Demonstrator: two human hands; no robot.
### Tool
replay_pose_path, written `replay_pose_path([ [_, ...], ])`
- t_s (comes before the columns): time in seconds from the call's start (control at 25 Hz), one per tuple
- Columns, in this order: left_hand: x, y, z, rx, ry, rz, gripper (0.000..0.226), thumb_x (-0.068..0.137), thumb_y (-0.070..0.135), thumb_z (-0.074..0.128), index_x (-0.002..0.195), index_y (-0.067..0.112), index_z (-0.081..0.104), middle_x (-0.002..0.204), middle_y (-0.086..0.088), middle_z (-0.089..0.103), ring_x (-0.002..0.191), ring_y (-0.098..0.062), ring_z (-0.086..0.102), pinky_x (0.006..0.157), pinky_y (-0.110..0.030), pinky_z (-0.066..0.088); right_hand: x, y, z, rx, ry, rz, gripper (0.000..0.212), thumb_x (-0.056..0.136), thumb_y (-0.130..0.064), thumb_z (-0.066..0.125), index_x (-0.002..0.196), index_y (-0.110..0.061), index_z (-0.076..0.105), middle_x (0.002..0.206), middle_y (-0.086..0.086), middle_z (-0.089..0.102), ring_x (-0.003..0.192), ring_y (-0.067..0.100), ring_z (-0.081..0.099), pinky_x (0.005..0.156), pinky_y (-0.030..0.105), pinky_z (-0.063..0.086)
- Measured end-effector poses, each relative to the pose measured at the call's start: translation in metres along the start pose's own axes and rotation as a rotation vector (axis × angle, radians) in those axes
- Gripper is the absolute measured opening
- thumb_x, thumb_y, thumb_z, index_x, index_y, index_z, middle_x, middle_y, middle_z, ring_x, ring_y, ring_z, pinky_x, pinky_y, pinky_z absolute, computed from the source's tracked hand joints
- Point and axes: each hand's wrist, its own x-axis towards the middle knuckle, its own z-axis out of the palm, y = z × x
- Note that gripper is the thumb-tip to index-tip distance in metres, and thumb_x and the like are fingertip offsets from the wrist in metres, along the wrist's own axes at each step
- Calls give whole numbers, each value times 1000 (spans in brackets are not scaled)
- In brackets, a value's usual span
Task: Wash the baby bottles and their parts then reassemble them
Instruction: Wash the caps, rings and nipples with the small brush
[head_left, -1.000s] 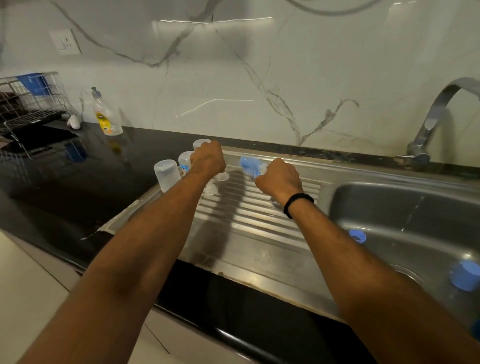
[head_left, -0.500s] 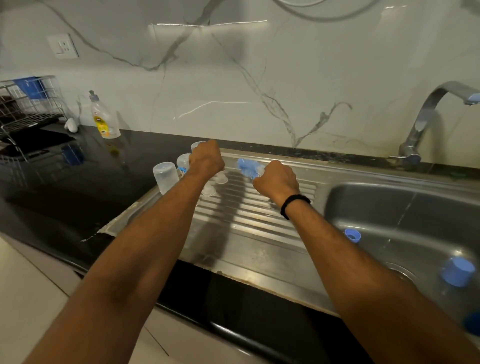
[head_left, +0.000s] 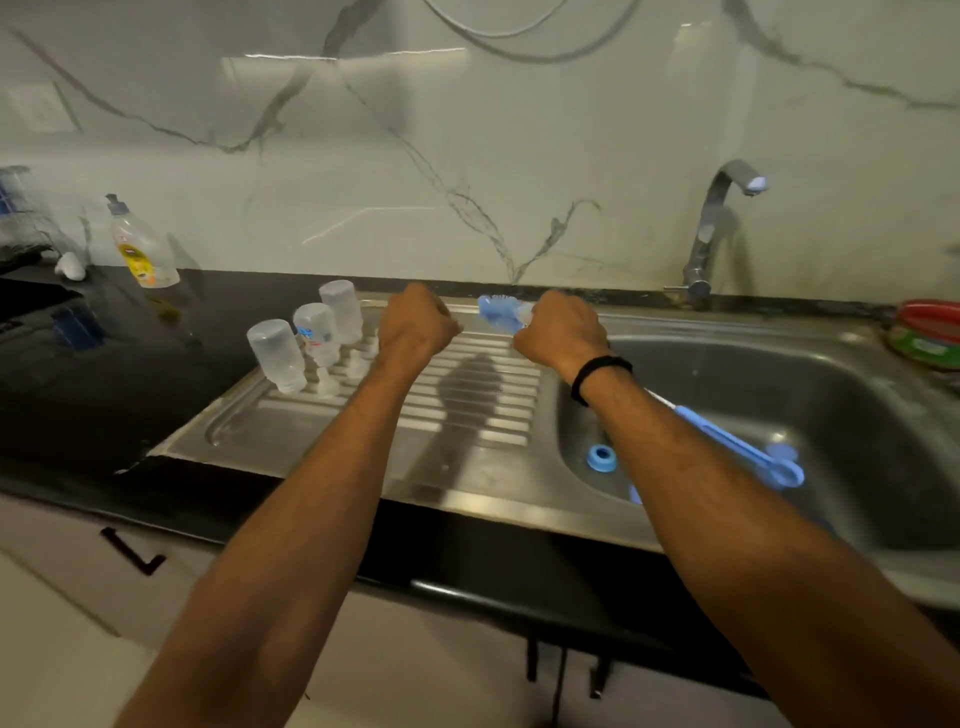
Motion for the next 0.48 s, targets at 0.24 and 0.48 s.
replay_pose_path([
  [0.24,-60,62,76,-57,-155,105,24,80,31,82,95,12,79,91,-9,75,88,-24,71,79,-33,56,-36,97,-54,-129,-24,131,38,87,-34,67,110,-4,64,113,17,67,103,36,63,70,31,43],
  [0.48,-84,115,152,30,-303,155,37,76,33,84,103,10,74,96,-12,75,86,-27,72,82,-38,60,-55,175,-69,-169,-54,275,31,87,-29,68,108,-8,64,107,13,67,95,32,64,67,32,45],
])
